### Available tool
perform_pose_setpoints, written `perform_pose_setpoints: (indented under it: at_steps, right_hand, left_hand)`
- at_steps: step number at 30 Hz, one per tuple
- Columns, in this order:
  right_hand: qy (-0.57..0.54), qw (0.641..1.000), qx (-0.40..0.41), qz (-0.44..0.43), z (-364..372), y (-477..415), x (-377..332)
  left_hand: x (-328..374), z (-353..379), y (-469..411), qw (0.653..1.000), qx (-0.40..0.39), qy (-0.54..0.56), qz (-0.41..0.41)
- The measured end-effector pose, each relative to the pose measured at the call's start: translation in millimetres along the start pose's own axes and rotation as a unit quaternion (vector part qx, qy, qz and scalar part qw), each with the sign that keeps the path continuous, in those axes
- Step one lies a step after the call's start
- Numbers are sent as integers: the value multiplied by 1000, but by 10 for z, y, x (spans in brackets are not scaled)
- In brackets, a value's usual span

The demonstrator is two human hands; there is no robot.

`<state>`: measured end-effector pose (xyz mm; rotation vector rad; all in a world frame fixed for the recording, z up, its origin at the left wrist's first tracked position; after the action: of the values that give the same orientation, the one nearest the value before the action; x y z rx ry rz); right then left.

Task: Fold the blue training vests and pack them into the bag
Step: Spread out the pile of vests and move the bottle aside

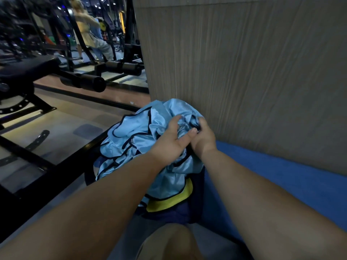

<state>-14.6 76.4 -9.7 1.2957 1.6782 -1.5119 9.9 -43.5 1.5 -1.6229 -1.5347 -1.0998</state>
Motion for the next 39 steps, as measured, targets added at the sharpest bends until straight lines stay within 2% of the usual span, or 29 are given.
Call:
perform_pose_setpoints:
  at_steps: [2,4,6,10,14,18,23,26,28,30,32,34,36,37,39]
  right_hand:
    - [29,999,30,8,-175,-1,10]
    - [41,997,71,3,-380,12,18]
    - [57,993,105,5,-589,37,13]
    - [87,986,144,7,-1009,148,3]
    - [151,972,180,-4,-1522,300,-44]
    - [210,950,231,1,-2184,510,-62]
    - [295,919,259,26,-2986,853,-26]
    - [354,891,283,33,-3369,1029,0]
    - [400,881,251,36,-3573,1127,67]
    - [466,869,147,79,-3698,1202,217]
    - [522,837,42,159,-3704,1309,398]
    - [546,814,26,195,-3639,1396,506]
    - [548,817,47,171,-3515,1424,595]
    - [541,822,30,175,-3449,1420,675]
    - [510,821,-79,244,-3291,1404,860]
  left_hand:
    - [56,-19,5,995,84,-40,45]
    - [108,-41,-14,973,178,-129,65]
    - [162,-7,-11,955,215,-195,52]
    - [274,326,-32,976,93,-195,13]
    - [511,886,0,994,-26,-103,23]
    - [760,1491,148,986,-155,-51,31]
    - [962,2195,256,972,-212,-92,37]
    - [1023,2497,278,973,-181,-123,66]
    - [1023,2611,249,975,-150,-147,78]
    - [980,2684,207,970,-140,-184,73]
    - [908,2721,178,958,-137,-247,52]
    - [836,2714,169,942,-141,-304,24]
    - [770,2682,135,928,-144,-344,15]
    - [735,2661,106,920,-146,-363,18]
    - [668,2601,54,904,-146,-400,28]
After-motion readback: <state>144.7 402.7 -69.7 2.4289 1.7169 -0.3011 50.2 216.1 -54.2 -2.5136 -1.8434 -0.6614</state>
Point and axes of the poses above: each hand's wrist, its own y-axis away from the middle knuckle, its own z-axis out of the palm, x = y × z, the point moved 2 cm from there along -y, towards the middle knuckle, and after that the axes turned 15 degrees about -z, right-handed, at the moved point
